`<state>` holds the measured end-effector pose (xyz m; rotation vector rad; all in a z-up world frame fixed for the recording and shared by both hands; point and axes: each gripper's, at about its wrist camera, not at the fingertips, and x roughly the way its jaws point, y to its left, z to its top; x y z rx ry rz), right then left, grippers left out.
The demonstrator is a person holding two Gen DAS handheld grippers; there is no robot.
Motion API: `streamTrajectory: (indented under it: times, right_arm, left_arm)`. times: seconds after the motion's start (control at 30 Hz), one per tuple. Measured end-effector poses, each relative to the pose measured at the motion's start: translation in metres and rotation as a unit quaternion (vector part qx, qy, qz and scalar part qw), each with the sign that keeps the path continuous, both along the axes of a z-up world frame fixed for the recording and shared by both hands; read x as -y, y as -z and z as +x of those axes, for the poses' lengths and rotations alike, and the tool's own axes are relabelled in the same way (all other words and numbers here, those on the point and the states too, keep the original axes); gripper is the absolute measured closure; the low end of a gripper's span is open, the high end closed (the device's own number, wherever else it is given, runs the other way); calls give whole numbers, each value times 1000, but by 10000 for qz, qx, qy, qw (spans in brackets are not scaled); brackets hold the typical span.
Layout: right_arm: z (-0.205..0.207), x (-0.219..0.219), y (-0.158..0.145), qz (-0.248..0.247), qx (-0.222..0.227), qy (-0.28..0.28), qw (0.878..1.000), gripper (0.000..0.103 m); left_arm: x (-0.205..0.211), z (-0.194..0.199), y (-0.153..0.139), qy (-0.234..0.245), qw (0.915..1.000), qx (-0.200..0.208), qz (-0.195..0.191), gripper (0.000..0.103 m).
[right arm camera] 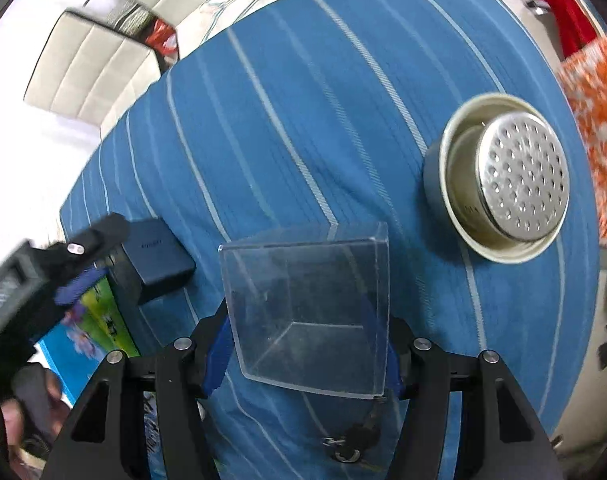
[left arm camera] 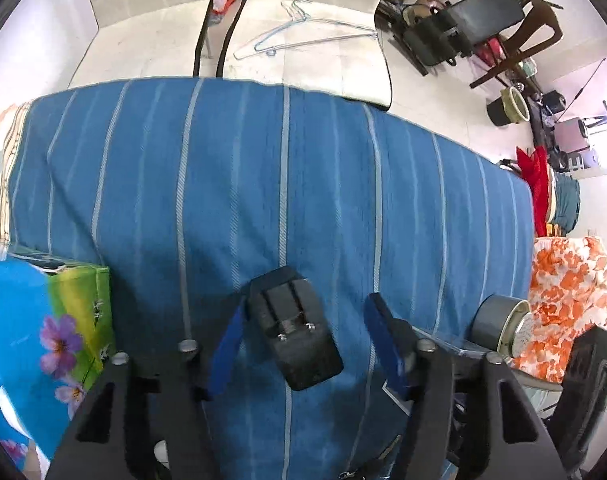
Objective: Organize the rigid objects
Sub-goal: 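Grasp the clear plastic cube box with the right gripper while the left gripper grasps the black charger, then lift the clear box with the right gripper while the left gripper lifts the black charger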
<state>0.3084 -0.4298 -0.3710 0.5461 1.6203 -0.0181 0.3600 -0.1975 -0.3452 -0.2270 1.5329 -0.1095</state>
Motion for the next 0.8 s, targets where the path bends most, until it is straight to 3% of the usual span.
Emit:
streamTrajectory:
  times: [0.07, 0.27, 0.4, 0.7, 0.8]
  right_arm:
    - [-3, 6, 0, 50, -46, 54, 10000, 40]
    - [-3, 10, -2, -50, -162, -241, 9996, 39]
    - [2, 0, -3, -233, -162, -433, 9987, 39]
    - [-19, -25, -6, -338, -311, -942, 9945, 40]
    - [-34, -28, -7, -334, -334, -1092, 9929, 40]
  left_arm:
    - [1, 1, 5, 67, 9998, 36, 186, 62]
    - [7, 5, 27, 410, 9980, -69, 477, 68]
    - [9, -3, 22, 619, 9967, -59, 517, 71]
    - [18, -83, -5, 1430, 9844, 248, 997, 75]
    - [19, -104, -6, 1546, 9829, 246, 965, 74]
